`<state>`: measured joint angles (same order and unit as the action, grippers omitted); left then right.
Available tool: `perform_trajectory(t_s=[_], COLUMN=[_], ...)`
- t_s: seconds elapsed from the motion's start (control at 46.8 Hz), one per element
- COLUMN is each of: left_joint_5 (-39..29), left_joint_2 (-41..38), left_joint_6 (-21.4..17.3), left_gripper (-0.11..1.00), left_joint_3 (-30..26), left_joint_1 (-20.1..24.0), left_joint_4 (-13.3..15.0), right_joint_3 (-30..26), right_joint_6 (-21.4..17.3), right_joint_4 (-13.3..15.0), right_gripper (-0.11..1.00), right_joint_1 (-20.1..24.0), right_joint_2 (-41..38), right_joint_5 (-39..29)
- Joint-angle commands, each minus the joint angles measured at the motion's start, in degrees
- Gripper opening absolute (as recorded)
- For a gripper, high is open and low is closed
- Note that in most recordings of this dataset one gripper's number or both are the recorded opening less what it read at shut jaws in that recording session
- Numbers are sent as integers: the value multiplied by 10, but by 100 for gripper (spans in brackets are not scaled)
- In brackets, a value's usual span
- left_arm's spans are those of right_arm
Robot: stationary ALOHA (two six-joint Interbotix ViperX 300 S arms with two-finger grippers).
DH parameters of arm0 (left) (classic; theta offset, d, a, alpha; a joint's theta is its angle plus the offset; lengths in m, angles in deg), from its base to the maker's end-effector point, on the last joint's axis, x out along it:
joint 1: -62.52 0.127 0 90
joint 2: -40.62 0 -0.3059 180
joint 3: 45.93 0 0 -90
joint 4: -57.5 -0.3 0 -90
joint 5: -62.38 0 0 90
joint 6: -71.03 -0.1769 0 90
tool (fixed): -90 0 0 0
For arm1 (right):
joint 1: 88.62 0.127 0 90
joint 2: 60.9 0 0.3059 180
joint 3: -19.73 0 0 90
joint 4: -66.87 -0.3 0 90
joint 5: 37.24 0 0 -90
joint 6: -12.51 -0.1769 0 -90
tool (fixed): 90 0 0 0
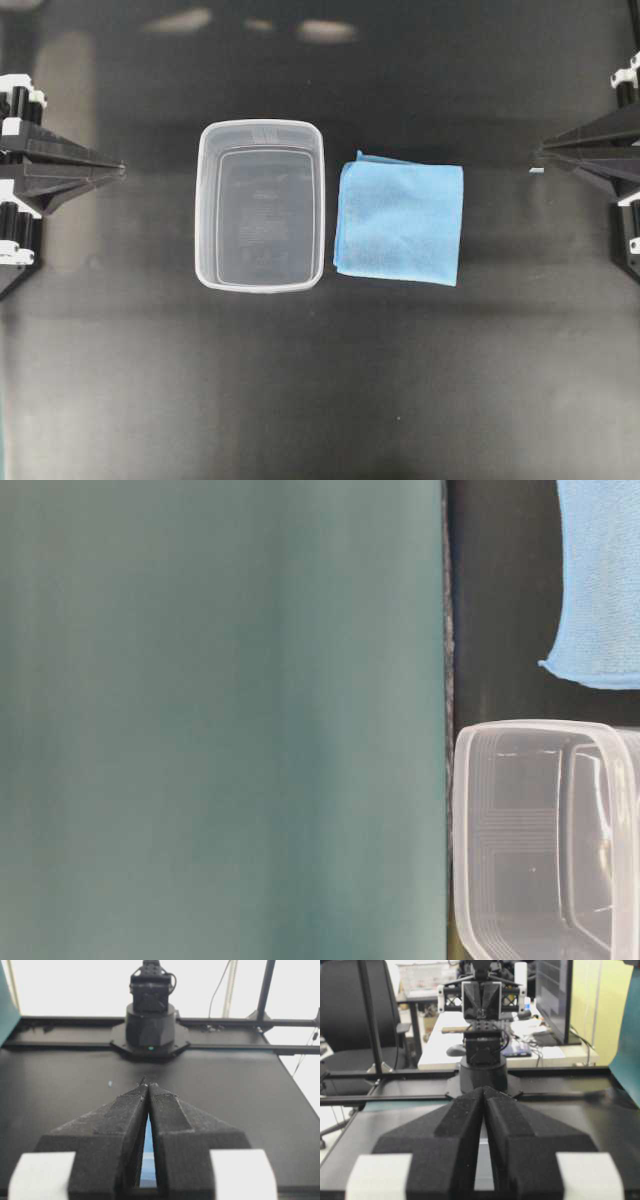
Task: Place the blue towel into the container with the left arm.
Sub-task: 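Swing the left gripper over the container toward the blue towel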
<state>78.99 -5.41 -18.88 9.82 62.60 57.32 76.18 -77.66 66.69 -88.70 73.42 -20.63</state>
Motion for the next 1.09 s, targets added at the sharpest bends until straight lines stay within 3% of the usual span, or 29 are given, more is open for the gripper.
perform_trajectory(t_s=[0.0,0.085,0.321,0.62,0.726,0.897,0.983,1.068], left_joint_5=[-18,-59,-234,-359,-401,-470,-491,-520], left_joint_2=[-24,-47,-154,-307,-361,-444,-483,-528], left_joint_6=[9,11,6,0,-1,-2,-2,-2], left_gripper=[6,0,0,0,0,0,1,3], left_joint_3=[-42,-82,-213,-344,-397,-476,-512,-553], left_joint_1=[-1,-1,0,4,7,15,16,18], left_joint_4=[-24,-24,-24,-24,-24,-25,-24,-25], right_joint_3=[-10,-8,-7,15,33,45,44,43], right_joint_6=[-2,-3,-3,-3,-4,-4,-4,-4], right_joint_4=[-2,-4,-4,-4,-4,-5,-5,-4], right_gripper=[1,1,1,3,20,66,75,75], right_joint_1=[-3,-2,-3,-11,-15,-16,-17,-17], right_joint_2=[-3,-2,0,35,59,87,98,104], right_joint_5=[4,-6,-75,-120,-136,-147,-147,-147])
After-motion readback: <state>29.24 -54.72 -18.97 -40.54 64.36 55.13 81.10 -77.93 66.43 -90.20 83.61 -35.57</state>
